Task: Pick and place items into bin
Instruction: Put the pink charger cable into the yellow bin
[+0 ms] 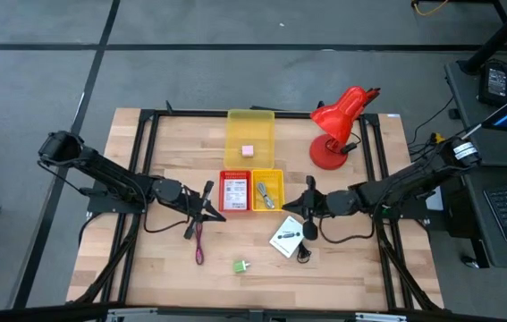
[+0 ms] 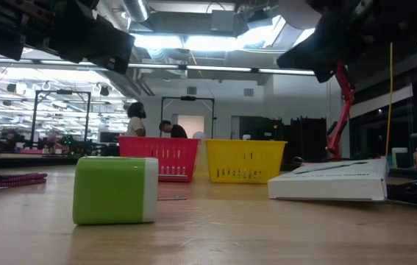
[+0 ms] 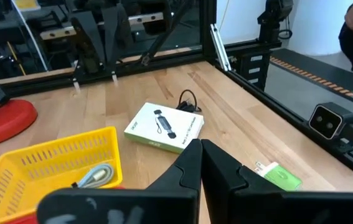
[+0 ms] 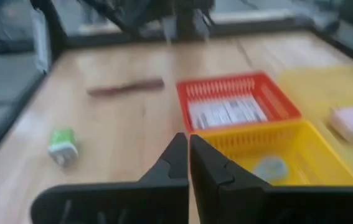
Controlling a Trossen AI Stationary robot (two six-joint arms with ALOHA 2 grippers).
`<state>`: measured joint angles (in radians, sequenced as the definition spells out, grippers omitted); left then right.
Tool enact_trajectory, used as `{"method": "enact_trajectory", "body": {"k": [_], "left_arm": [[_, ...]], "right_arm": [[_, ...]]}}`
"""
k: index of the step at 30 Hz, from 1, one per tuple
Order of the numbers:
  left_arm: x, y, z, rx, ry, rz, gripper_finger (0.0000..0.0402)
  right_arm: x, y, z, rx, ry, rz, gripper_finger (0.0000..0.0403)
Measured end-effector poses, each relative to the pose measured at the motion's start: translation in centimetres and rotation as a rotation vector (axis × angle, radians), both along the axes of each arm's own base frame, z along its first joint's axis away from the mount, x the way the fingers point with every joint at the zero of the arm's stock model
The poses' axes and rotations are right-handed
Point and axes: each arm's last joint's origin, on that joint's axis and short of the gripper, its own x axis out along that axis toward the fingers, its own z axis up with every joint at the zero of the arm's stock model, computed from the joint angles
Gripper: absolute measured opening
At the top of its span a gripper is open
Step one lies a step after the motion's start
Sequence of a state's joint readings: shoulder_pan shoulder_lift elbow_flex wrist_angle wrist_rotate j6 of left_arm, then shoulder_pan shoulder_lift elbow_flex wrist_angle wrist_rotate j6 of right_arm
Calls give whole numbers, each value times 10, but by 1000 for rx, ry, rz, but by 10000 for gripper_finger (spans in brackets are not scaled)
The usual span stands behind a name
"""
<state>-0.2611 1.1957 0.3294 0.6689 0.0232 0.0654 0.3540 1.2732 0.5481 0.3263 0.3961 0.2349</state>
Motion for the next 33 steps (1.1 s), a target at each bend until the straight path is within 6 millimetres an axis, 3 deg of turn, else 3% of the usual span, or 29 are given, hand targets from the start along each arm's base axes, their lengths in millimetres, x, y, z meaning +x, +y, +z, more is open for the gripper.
{"method": "enact_trajectory", "body": {"k": [7,12,17,25,33], "left_arm": [[0,0,-2,6,22,4,7],[0,0,-2,7,23,4,2],[0,0,-2,6,23,4,5],[0,0,-2,-18,29,10,1],[-5,-14,-1,42,1,4,2]], "right_arm": [[3,1,21,72,251,-147,0],[4,6,32,232,293,-156,0],[-1,7,24,329,357,-171,0],[-10,7,7,324,419,-189,0],[-26,0,-20,378,364,-190,0]]}}
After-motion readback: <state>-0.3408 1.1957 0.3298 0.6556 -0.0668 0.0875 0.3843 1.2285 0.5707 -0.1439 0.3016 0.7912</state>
